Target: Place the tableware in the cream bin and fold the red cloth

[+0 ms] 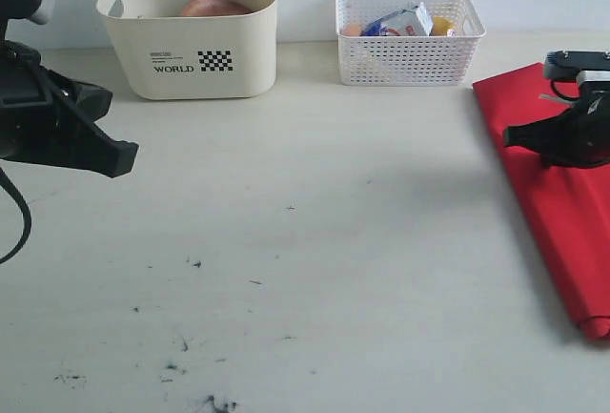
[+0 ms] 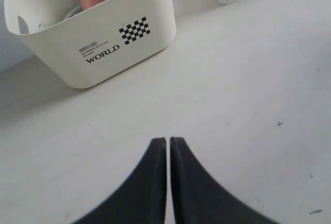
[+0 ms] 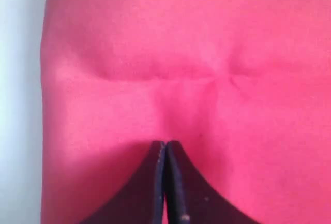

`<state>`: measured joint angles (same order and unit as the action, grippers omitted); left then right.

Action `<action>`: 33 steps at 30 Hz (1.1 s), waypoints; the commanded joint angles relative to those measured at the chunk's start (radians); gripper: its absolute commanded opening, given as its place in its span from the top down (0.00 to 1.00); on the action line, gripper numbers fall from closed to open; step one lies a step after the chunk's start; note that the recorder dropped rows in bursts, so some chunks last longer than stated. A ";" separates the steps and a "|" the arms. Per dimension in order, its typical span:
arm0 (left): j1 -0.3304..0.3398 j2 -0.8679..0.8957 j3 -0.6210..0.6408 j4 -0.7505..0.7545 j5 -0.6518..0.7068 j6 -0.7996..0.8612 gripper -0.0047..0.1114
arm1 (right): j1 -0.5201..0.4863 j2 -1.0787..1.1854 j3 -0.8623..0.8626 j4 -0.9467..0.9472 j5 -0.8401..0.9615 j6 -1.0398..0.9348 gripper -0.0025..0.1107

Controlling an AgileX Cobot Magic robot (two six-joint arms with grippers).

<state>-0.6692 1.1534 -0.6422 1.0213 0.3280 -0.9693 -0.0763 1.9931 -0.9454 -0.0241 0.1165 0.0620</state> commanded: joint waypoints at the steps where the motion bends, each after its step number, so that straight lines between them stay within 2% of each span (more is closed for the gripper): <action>1: 0.002 -0.002 0.005 0.004 -0.006 -0.010 0.92 | -0.029 -0.004 0.024 -0.027 0.075 0.064 0.98; 5: 0.002 0.000 0.005 0.018 0.005 -0.010 0.92 | -0.045 -0.112 0.122 -0.027 -0.095 0.145 0.98; 9: 0.002 0.008 0.005 0.018 0.005 -0.010 0.92 | -0.132 -0.201 0.261 -0.008 -0.313 0.205 0.98; 12: 0.002 0.008 0.005 0.016 0.005 -0.010 0.92 | -0.213 -0.191 0.291 0.033 -0.332 0.201 0.98; 16: 0.002 0.008 0.005 0.016 0.005 -0.010 0.92 | -0.252 -0.115 0.285 0.024 -0.368 0.201 0.98; 24: 0.002 0.008 0.005 0.017 0.003 -0.010 0.92 | -0.233 0.090 -0.004 -0.051 -0.261 0.201 0.98; 29: 0.002 0.008 0.005 0.022 -0.012 -0.010 0.92 | -0.134 0.177 -0.201 -0.118 -0.212 0.192 0.98; 33: 0.002 0.008 0.005 0.022 -0.012 -0.010 0.92 | -0.086 0.253 -0.422 -0.136 -0.060 0.194 0.98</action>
<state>-0.6692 1.1594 -0.6398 1.0392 0.3247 -0.9693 -0.1742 2.2181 -1.2780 -0.1536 -0.0176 0.2574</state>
